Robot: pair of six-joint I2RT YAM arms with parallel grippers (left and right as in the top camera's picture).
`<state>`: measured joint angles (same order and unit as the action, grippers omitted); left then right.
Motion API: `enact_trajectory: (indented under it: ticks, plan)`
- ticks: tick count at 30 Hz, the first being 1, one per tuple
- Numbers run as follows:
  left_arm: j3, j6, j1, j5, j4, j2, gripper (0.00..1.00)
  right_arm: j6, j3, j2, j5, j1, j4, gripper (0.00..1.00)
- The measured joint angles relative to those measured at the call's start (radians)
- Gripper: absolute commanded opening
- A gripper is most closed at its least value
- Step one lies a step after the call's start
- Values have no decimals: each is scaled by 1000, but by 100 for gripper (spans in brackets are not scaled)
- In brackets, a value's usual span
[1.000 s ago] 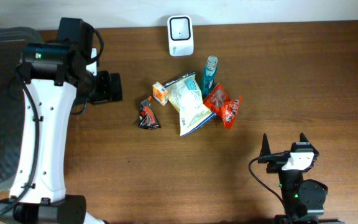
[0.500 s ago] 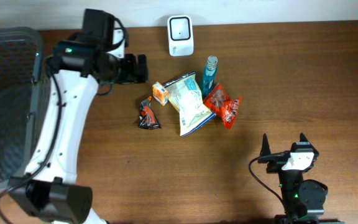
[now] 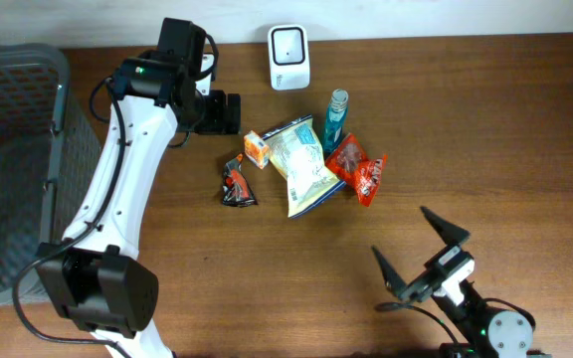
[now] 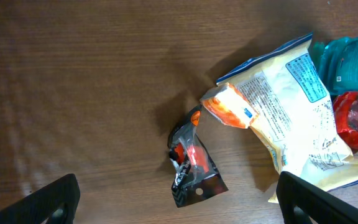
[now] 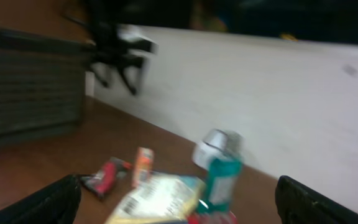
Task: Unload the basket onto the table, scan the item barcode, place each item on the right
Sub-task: 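Reach the right gripper to the teal mouthwash bottle and grasp it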
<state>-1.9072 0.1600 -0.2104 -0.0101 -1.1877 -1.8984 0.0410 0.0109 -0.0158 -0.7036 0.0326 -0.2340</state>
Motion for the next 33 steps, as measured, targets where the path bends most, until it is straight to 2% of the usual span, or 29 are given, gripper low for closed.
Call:
enact_trajectory:
  ticks: [4,6,11,12,13,16,18,21,25,27,28,30,31,33]
  plan:
    - [0,0,0,0,0,0,99,-50,10,0,-90,0,-18,98]
    - [0,0,0,0,0,0,99,-63,59,-26,-104,0,47,98]
    - [0,0,0,0,3,0,99,-72,288,-290,-128,0,165,98]
    - [1,0,0,0,0,-1,99,-71,359,-398,-181,0,126,98]
    - [1,0,0,0,0,-1,99,-71,388,-440,-212,0,112,98]
    - [2,0,0,0,0,-2,99,-74,409,-566,-486,-2,-84,98]
    - [2,0,0,0,1,-2,99,-175,414,-637,-560,-2,-216,98]
    - [3,0,0,1,2,-2,99,-365,414,-702,-543,-2,-414,98]
    - [4,0,0,1,0,-2,99,-465,414,-718,-361,-2,-430,98]
    - [4,0,0,1,0,-2,99,-483,432,-739,-277,-2,-393,98]
    - [4,0,0,1,1,-2,99,-483,472,-760,-248,-2,-316,98]
    - [4,0,0,1,0,-2,99,-442,607,-822,-213,-2,-63,98]
    - [4,0,0,1,0,-2,99,-425,666,-846,-202,-2,6,98]
    - [4,0,0,0,0,-2,99,-344,834,-896,-165,-2,312,98]
